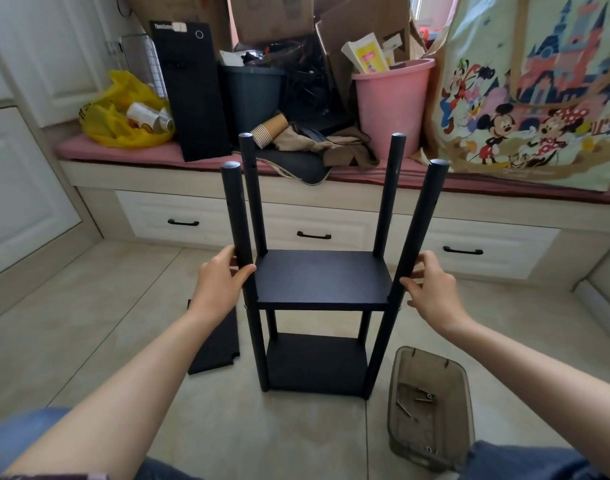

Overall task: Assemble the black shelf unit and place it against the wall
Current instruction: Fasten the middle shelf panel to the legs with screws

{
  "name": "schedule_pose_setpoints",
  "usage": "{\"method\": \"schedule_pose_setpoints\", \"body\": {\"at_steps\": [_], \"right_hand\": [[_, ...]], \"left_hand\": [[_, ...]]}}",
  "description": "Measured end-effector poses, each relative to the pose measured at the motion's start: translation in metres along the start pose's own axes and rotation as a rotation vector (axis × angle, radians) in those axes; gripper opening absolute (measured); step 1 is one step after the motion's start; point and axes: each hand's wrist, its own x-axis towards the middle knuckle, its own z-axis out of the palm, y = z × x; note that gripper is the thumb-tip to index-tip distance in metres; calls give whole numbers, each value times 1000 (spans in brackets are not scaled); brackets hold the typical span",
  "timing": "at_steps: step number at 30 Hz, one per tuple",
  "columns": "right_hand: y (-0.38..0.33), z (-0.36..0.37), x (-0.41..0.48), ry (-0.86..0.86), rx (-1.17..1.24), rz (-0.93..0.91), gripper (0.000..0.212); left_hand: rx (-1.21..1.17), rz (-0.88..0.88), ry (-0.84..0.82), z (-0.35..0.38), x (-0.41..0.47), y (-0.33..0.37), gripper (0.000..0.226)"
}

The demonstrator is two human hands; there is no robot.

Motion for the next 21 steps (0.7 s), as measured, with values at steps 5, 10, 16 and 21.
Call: {"method": "schedule_pose_setpoints", "body": {"at_steps": [5,10,16,21], "right_hand": [[-2,2,2,17,-63,29,21],[-4,-6,-5,-34,-278,120,24],[-23,29,-41,-343,-361,78,25],[-32,92,-54,-516,-389,-4,27]], "left_hand": [[6,-29,5,-2,3,1,19],[109,-88,-164,-21,6,8,36],[60,-108,-280,-71,8,6,22],[151,-135,-348,-97,7,-29,14]]}}
